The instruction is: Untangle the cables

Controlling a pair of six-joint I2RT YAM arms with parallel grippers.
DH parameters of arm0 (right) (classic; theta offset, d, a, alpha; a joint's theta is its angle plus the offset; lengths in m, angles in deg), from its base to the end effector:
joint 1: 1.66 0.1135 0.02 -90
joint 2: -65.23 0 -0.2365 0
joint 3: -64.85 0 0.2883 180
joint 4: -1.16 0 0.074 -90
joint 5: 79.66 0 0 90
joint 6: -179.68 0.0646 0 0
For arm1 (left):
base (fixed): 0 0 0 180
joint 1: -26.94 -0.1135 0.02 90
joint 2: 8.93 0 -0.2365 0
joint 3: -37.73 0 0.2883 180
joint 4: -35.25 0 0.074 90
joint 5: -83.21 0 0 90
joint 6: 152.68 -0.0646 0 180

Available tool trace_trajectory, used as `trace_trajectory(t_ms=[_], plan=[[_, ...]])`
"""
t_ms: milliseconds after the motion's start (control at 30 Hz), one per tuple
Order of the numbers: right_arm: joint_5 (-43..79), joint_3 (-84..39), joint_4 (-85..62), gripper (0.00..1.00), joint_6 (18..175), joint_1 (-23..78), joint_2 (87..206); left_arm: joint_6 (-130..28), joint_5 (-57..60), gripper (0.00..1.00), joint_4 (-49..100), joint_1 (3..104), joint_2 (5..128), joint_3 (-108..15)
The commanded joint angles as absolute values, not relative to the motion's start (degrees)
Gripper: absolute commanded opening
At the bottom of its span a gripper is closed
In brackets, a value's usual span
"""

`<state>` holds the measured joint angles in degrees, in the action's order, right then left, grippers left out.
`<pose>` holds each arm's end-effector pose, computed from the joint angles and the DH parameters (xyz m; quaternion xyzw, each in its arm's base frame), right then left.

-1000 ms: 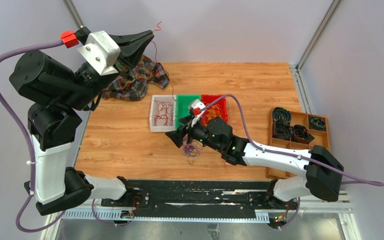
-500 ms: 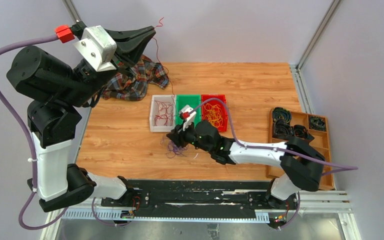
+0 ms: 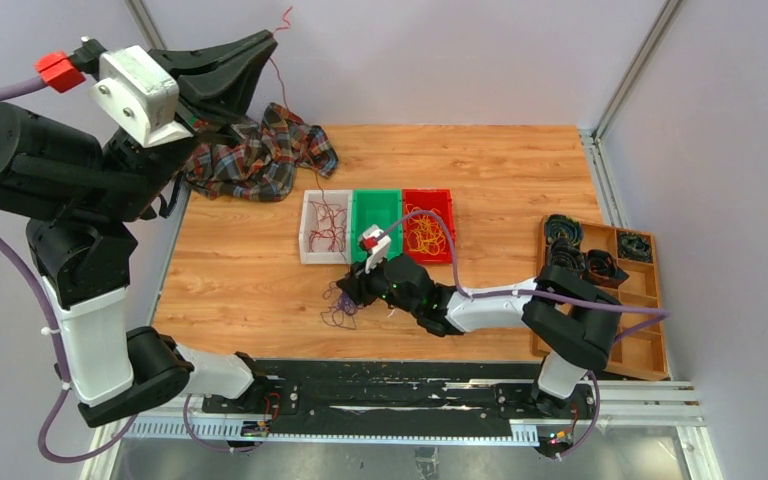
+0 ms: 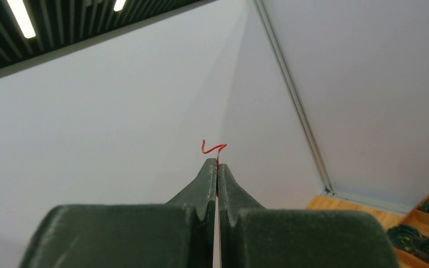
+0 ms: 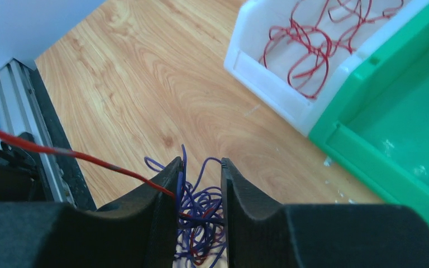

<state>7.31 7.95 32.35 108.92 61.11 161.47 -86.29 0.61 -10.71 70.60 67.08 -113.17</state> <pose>0.1887 0.3593 0.1462 -0.2640 0.7079 0.4146 0.5073 0.1091 -0.1157 0.6881 0.3271 0.3913 -0.1819 0.8407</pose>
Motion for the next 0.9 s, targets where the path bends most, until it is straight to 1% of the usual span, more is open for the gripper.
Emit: trace_trajectory(t_ms=[0,133,300,433,567,633,733,867], plan=[[4.7,13.72,35.21,0.33,110.55,61.92,161.7,-91.33,-5.16,0.0,-0.62,70.97,66.29,-114.93],[2.04,20.47,38.71,0.35,112.02,62.29,159.53,-95.47,-9.32,0.0,8.77,70.97,67.01,-116.08],[0.2,25.83,39.43,0.36,113.66,62.5,157.62,-98.8,-13.97,0.01,17.86,70.97,67.9,-117.0],[-1.31,29.31,39.86,0.36,115.02,62.59,156.63,-101.35,-16.13,0.0,23.63,70.97,68.46,-117.62],[-2.39,32.93,39.79,0.37,116.72,62.66,154.93,-103.38,-16.9,0.0,25.87,70.96,70.79,-121.87],[-3.02,34.71,40.01,0.37,117.51,62.68,153.47,-102.85,-15.85,0.0,23.69,70.97,69.54,-119.14],[-3.5,35.84,38.58,0.38,117.75,62.68,150.02,-101.97,-14.56,0.01,21.11,70.97,64.76,-108.73],[-5.26,33.92,30.07,0.45,117.22,62.68,143.03,-102.5,-15.46,0.0,18.58,70.97,60.76,-99.0]])
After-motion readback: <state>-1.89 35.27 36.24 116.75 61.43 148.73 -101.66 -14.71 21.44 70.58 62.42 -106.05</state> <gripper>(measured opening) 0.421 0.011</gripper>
